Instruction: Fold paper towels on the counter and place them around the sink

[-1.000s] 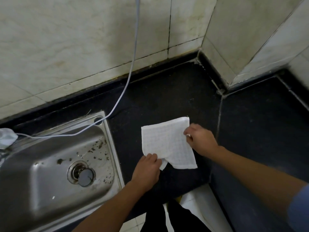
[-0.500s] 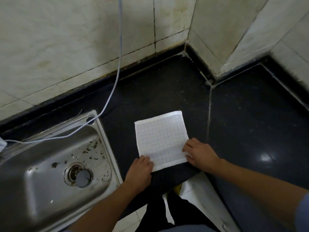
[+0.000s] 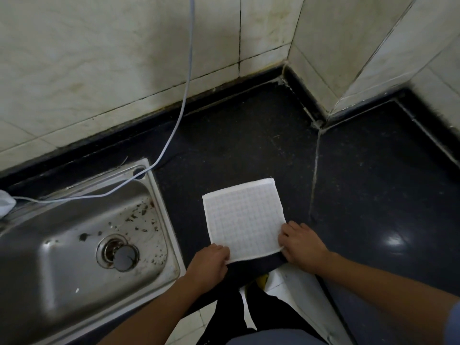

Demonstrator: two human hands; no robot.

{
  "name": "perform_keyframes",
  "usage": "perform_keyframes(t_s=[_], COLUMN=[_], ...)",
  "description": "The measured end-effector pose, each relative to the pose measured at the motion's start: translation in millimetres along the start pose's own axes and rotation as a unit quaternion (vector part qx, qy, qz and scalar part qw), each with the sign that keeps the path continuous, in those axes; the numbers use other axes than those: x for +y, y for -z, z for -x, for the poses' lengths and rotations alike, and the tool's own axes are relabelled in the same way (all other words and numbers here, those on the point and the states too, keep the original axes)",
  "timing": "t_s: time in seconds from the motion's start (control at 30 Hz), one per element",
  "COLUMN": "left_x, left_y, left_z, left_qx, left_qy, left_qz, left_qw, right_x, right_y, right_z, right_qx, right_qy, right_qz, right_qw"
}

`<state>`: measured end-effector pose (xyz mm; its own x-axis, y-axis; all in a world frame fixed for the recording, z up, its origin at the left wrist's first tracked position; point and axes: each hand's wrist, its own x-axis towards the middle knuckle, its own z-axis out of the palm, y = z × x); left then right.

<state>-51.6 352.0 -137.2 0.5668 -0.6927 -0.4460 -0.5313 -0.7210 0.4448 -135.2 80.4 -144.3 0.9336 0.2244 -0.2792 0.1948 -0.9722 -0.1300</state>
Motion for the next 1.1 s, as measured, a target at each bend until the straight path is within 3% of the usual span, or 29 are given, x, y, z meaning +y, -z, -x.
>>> perform_keyframes(t_s=[0.17, 0.27, 0.57, 0.8, 0.9, 0.97, 1.03, 1.1], left_x=[-10, -20, -48, -54, -50, -46, -35, -20], left_y=[26, 52, 87, 77, 75, 73, 66, 56], left_z=[-2, -24, -89, -114, -113, -106, -97, -86], left_qx=[0.068, 0.113, 0.151, 0.155, 0.177, 0.199, 0.204, 0.187], left_qy=[0.094, 0.148, 0.187, 0.212, 0.229, 0.206, 0.12, 0.02], left_qz=[0.149, 0.186, 0.157, 0.103, 0.065, 0.021, -0.019, -0.05], left_qw=[0.982, 0.965, 0.958, 0.959, 0.955, 0.958, 0.971, 0.981], right_x=[22, 38, 56, 63, 66, 66, 58, 39], right_y=[50, 67, 60, 48, 45, 46, 48, 47], right_z=[-21, -52, -122, -124, -117, -111, -105, -101], right_qx=[-0.066, -0.018, -0.015, -0.032, -0.001, 0.049, 0.087, 0.074], right_qy=[-0.117, -0.176, -0.285, -0.31, -0.31, -0.294, -0.246, -0.169], right_qz=[-0.197, -0.244, -0.204, -0.179, -0.168, -0.167, -0.164, -0.155], right_qw=[0.971, 0.953, 0.936, 0.933, 0.936, 0.94, 0.951, 0.971])
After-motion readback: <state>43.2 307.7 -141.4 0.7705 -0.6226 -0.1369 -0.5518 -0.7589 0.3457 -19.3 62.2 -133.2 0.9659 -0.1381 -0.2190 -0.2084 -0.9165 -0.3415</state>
